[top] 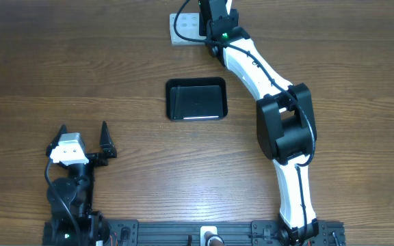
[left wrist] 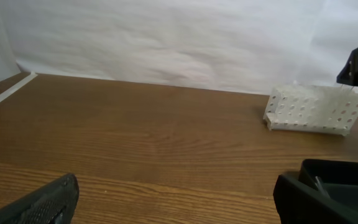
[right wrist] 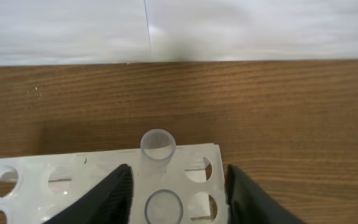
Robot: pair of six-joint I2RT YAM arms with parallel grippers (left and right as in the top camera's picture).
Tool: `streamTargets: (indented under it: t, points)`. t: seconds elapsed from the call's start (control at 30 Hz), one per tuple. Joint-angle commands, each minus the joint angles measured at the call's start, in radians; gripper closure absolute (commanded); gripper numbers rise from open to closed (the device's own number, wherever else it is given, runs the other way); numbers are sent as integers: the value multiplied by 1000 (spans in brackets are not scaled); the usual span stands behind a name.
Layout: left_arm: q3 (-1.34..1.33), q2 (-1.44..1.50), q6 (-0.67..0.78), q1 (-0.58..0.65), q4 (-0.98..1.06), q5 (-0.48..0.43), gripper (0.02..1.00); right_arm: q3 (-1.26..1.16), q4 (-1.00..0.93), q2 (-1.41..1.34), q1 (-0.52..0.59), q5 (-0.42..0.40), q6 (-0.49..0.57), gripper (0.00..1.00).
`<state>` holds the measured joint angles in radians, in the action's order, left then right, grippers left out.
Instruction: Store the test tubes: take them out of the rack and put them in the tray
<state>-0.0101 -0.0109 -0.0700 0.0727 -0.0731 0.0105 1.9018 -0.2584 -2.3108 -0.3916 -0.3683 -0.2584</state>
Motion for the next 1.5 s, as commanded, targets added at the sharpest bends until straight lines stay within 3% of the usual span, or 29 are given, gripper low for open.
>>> streamTargets:
  t: [0.03,0.37,0.53,1.23,1.5]
  points:
    - [4,8,18,3,-2,-6,20,29,0,-13,-4,-15,-4,608]
    - [4,8,18,3,-2,-6,20,29,-14,-13,-4,-14,-3,820]
    - [4,8,18,3,-2,-6,20,29,-15,-13,-5,-14,-4,864]
    - [4,8,18,3,-2,-6,20,77,-30,101,-29,-13,-3,928]
    - [4,8,18,3,-2,-6,20,79,-84,221,-39,38,-2,950]
